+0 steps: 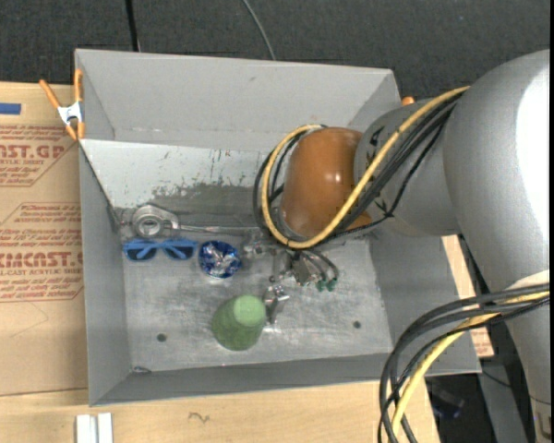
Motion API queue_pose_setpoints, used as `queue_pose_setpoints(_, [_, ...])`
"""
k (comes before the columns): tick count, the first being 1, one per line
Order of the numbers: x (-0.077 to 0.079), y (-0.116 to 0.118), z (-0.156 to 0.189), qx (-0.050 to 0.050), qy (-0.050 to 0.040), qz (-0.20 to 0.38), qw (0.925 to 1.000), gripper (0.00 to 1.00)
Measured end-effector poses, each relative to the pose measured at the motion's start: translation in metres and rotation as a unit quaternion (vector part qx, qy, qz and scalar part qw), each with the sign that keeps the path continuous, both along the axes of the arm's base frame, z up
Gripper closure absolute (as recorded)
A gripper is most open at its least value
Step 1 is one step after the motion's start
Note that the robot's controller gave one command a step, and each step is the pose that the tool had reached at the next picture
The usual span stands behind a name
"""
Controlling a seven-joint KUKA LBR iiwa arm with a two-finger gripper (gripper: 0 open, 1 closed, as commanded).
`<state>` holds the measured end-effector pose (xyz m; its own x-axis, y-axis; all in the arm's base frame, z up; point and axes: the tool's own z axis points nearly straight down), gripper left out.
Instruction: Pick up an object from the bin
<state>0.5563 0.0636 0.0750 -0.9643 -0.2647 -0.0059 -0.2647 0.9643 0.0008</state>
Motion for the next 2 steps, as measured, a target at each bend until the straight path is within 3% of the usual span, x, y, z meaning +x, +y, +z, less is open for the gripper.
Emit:
queue_pose_setpoints(1, [-0.050, 0.057, -0.002, 0.000, -0.0016, 0.051, 0.9987, 0.00])
queue_pose_setpoints(2, [-0.067, 0.104, -0.002, -0.002, -0.0051, 0.162, 0.9867, 0.00])
